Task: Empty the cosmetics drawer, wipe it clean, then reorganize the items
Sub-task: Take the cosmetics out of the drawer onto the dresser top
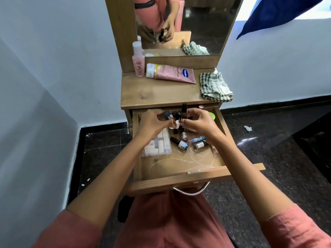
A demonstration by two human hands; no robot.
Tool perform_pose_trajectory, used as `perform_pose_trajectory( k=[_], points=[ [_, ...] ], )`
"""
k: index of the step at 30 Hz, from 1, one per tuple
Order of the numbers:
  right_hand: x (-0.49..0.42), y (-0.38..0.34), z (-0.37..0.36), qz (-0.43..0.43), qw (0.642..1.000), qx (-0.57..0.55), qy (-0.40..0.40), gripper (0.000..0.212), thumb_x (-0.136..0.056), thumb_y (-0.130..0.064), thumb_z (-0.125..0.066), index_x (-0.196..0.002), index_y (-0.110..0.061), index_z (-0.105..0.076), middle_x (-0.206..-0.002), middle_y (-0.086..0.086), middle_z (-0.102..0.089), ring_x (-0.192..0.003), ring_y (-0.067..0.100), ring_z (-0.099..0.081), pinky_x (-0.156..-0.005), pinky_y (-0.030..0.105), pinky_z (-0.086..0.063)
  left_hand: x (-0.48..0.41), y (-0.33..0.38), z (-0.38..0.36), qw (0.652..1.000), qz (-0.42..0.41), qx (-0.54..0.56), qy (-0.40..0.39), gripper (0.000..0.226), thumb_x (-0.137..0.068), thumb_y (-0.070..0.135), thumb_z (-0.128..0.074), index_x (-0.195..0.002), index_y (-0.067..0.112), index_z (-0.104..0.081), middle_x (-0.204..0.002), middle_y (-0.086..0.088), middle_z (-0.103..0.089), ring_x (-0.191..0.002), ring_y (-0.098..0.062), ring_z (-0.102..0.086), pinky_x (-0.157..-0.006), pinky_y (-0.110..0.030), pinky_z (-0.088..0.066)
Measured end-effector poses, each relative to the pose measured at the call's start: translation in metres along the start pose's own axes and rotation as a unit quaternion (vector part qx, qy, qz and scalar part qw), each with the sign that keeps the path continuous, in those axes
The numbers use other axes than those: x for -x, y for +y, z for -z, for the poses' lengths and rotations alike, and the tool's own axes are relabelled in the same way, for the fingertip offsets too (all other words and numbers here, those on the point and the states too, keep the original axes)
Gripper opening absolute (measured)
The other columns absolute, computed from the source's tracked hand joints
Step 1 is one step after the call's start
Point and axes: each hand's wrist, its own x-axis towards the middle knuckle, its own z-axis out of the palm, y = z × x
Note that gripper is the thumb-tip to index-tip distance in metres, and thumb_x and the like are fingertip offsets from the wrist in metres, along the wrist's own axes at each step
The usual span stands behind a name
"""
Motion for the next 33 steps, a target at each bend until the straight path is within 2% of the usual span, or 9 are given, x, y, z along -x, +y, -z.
perform_pose_trajectory(
  k=[5, 8, 10, 12, 13, 19, 27, 30, 33],
  points=[
    [-0.025, -0.029, -0.001, 0.067, 0.997, 0.036, 0.031, 0.037, -0.078, -0.008, -0.069, -0.113, -0.007, -0.059, -0.109, 0.010, -0.066, -0.096, 0.019, -0.065, -0.089, 0.030, -0.052, -0.031, 0.011, 0.019, 0.998, -0.013, 0.044, 0.047, 0.031, -0.078, 0.012, -0.071, -0.107, 0.004, -0.065, -0.101, -0.011, -0.070, -0.089, -0.017, -0.066, -0.077, -0.025, -0.053],
    [-0.042, -0.041, -0.003, 0.092, 0.992, 0.065, 0.051, 0.035, -0.079, -0.009, -0.068, -0.113, -0.008, -0.059, -0.113, 0.007, -0.064, -0.103, 0.019, -0.062, -0.095, 0.033, -0.049, -0.048, 0.017, 0.027, 0.996, -0.036, 0.039, 0.072, 0.035, -0.078, 0.010, -0.070, -0.112, 0.003, -0.063, -0.109, -0.008, -0.068, -0.096, -0.014, -0.064, -0.086, -0.025, -0.051],
    [-0.054, -0.046, -0.005, 0.096, 0.991, 0.077, 0.060, 0.034, -0.080, -0.009, -0.067, -0.112, -0.007, -0.060, -0.112, 0.006, -0.064, -0.103, 0.015, -0.059, -0.088, 0.018, -0.046, -0.058, 0.021, 0.031, 0.995, -0.052, 0.021, 0.087, 0.035, -0.080, 0.010, -0.068, -0.114, 0.004, -0.062, -0.110, -0.007, -0.067, -0.096, -0.011, -0.061, -0.084, -0.020, -0.046],
    [-0.064, -0.051, -0.008, 0.101, 0.989, 0.082, 0.065, 0.033, -0.080, -0.007, -0.066, -0.113, -0.003, -0.059, -0.111, 0.008, -0.063, -0.099, 0.012, -0.056, -0.073, 0.002, -0.041, -0.068, 0.024, 0.034, 0.993, -0.066, 0.006, 0.098, 0.035, -0.080, 0.009, -0.067, -0.114, 0.004, -0.062, -0.111, -0.009, -0.066, -0.100, -0.014, -0.061, -0.086, -0.019, -0.044],
    [-0.070, -0.052, -0.011, 0.104, 0.989, 0.077, 0.066, 0.034, -0.080, -0.005, -0.066, -0.113, -0.002, -0.058, -0.111, 0.009, -0.062, -0.099, 0.014, -0.057, -0.072, 0.002, -0.041, -0.073, 0.024, 0.035, 0.992, -0.069, 0.001, 0.105, 0.035, -0.080, 0.009, -0.067, -0.114, 0.003, -0.062, -0.112, -0.010, -0.066, -0.101, -0.016, -0.061, -0.087, -0.020, -0.044],
    [-0.106, -0.061, -0.026, 0.125, 0.983, 0.102, 0.089, 0.032, -0.078, -0.003, -0.066, -0.109, 0.000, -0.060, -0.107, 0.014, -0.066, -0.099, 0.024, -0.061, -0.087, 0.026, -0.046, -0.112, 0.020, 0.039, 0.990, -0.061, -0.060, 0.109, 0.028, -0.080, 0.010, -0.067, -0.107, 0.003, -0.065, -0.104, -0.016, -0.069, -0.099, -0.026, -0.063, -0.089, -0.036, -0.050],
    [-0.135, -0.055, -0.034, 0.129, 0.985, 0.048, 0.106, 0.031, -0.075, 0.011, -0.058, -0.105, 0.003, -0.063, -0.107, 0.018, -0.068, -0.100, 0.025, -0.064, -0.091, 0.038, -0.052, -0.142, 0.017, 0.032, 0.986, -0.062, -0.087, 0.130, 0.025, -0.081, 0.009, -0.065, -0.104, 0.001, -0.067, -0.102, -0.019, -0.069, -0.097, -0.029, -0.063, -0.083, -0.033, -0.048],
    [-0.138, -0.051, -0.035, 0.124, 0.987, 0.038, 0.097, 0.033, -0.075, 0.012, -0.057, -0.107, 0.005, -0.061, -0.110, 0.019, -0.067, -0.102, 0.025, -0.063, -0.091, 0.036, -0.052, -0.146, 0.014, 0.029, 0.985, -0.055, -0.087, 0.140, 0.025, -0.081, 0.009, -0.065, -0.104, 0.000, -0.066, -0.102, -0.019, -0.069, -0.096, -0.029, -0.063, -0.080, -0.032, -0.047],
    [-0.138, -0.051, -0.037, 0.132, 0.984, 0.046, 0.110, 0.035, -0.075, 0.015, -0.055, -0.107, 0.005, -0.062, -0.109, 0.018, -0.067, -0.099, 0.023, -0.063, -0.088, 0.026, -0.050, -0.147, 0.010, 0.024, 0.987, -0.049, -0.063, 0.136, 0.028, -0.078, 0.005, -0.067, -0.105, 0.000, -0.065, -0.104, -0.018, -0.068, -0.098, -0.028, -0.063, -0.084, -0.032, -0.048]
  ],
)
